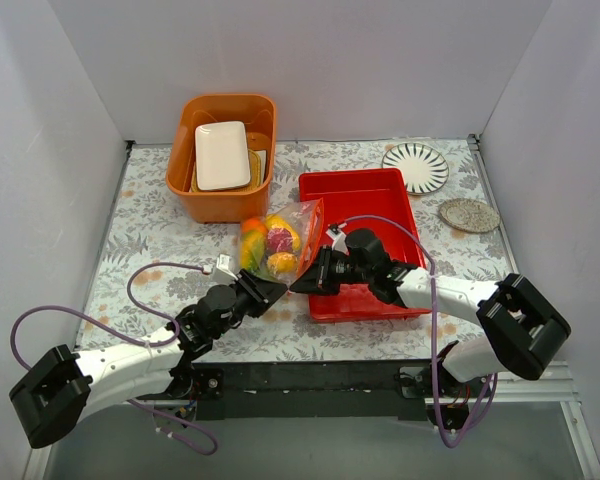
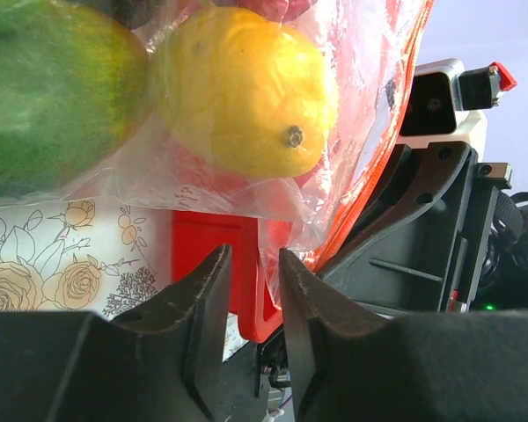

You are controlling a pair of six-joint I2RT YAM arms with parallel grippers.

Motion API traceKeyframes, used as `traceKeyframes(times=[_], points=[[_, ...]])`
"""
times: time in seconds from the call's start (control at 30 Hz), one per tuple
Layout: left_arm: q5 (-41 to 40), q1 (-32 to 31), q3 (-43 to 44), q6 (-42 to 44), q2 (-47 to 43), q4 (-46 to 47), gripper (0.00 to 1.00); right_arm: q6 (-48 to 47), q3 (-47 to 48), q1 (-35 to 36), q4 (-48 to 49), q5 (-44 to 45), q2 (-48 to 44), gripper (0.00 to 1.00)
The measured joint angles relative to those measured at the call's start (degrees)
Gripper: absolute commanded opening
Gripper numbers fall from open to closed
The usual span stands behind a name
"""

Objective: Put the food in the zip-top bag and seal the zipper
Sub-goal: Zip the zipper food storage bag at the center of the board.

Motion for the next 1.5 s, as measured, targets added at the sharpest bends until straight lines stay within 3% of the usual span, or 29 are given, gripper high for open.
traceKeyframes(times=[0.4,0.53,0.6,0.73,0.8,1.07,1.5], points=[[-1.09,0.00,0.96,0.02,-0.66,-0.68,0.01,-0.17,0.70,-0.02,-2.43,-2.23,0.92,0.04],[-1.16,-0.02,1.09,0.02,-0.66,-0.74,0.00,-0.17,0.79,-0.02,-2.58,-2.93,1.18,0.04],[-1.16,0.00,1.22,0.02,-0.63,-0.94,0.06,-0.17,0.79,-0.02,-2.58,-3.02,1.31,0.04],[-1.14,0.00,1.40,0.04,-1.07,-1.92,0.28,-0.17,0.81,-0.02,-2.58,-3.02,1.38,0.04],[-1.14,0.00,1.40,0.24,-2.34,-2.93,0.32,-0.17,0.83,-0.02,-2.58,-2.99,1.38,0.04],[-1.40,0.00,0.09,0.00,-9.90,-5.16,0.35,-0.37,1.53,0.00,-2.78,-3.02,1.42,0.04],[-0.33,0.00,0.42,0.00,-0.83,-0.90,0.35,-0.94,1.99,0.00,-3.28,-2.95,1.44,0.05]])
